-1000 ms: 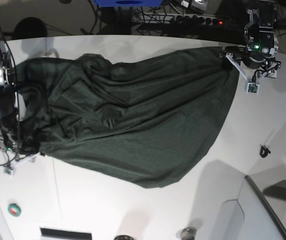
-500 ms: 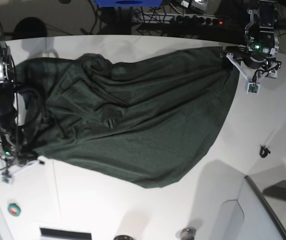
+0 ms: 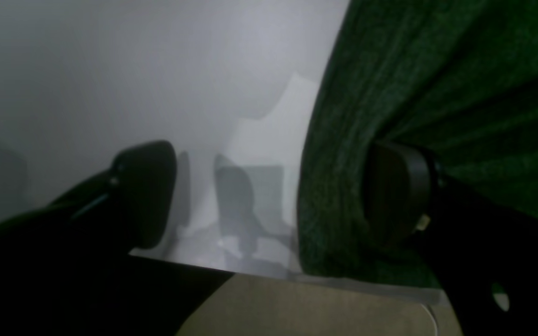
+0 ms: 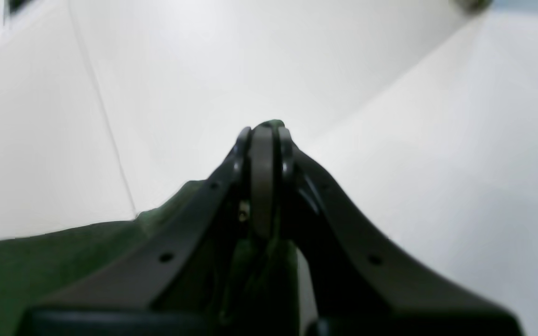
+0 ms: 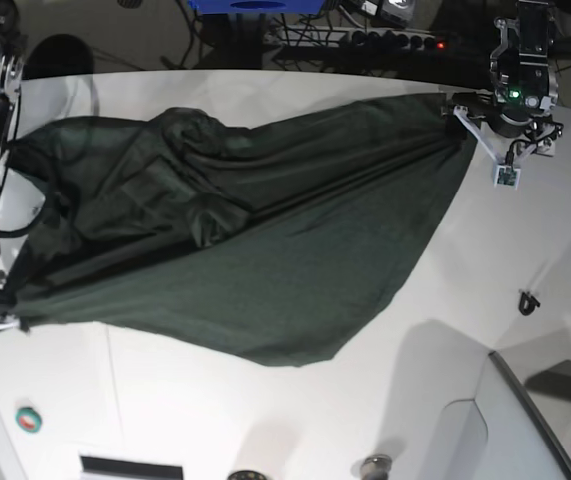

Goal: Layout the t-shirt on the table in an organized manner, then fold the t-shirt properly
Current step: 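Release the shirt and lift the right gripper, then grasp the bunched shirt fabric with the right gripper and pull it outward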

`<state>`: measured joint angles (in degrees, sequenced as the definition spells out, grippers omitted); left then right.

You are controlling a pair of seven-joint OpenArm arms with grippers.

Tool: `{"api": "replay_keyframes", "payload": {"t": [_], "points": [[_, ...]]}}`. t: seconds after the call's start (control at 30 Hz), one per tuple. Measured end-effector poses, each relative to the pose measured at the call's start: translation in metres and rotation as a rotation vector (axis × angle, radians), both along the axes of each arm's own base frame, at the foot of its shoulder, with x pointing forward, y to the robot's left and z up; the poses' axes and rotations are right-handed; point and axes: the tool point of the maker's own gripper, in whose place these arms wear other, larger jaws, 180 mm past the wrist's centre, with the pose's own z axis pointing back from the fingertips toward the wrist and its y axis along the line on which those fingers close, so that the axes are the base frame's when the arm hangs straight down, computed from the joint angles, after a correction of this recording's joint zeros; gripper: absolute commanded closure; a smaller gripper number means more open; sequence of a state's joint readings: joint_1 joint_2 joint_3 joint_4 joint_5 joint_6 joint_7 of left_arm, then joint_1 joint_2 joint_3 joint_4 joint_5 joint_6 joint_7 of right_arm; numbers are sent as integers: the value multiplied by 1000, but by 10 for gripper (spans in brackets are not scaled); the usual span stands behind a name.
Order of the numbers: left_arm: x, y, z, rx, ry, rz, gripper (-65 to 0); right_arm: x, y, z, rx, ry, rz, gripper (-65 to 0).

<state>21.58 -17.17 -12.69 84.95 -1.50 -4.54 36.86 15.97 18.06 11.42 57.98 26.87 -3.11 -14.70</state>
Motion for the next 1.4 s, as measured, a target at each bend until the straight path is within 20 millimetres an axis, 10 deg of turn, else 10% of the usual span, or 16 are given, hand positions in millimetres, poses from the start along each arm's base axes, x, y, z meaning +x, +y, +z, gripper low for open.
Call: {"api": "replay_keyframes", "payload": {"t": [0.27, 0.5, 0.73, 0.93, 1.07, 1.17, 1.4], "points": [[1, -1, 3, 9, 6, -5, -599, -51, 108, -39, 140, 168, 222, -2], [3, -10, 16, 16, 0, -28, -599, -74, 184, -4, 61, 79, 487, -5], [7, -12, 21, 20, -16, -37, -599, -137, 262, -51, 134, 274, 704, -84], [7, -11, 21, 21, -17, -36, -599, -129, 256, -25, 126, 252, 704, -293], [6, -11, 21, 24, -14, -39, -599, -95, 188, -12, 115, 188, 491, -291], [1, -12, 19, 19, -4, -38, -599, -73, 148, -27, 155, 211, 348, -291], [1, -13, 18, 16, -6, -37, -599, -51, 147, -85, 284, 376, 290, -291]]}}
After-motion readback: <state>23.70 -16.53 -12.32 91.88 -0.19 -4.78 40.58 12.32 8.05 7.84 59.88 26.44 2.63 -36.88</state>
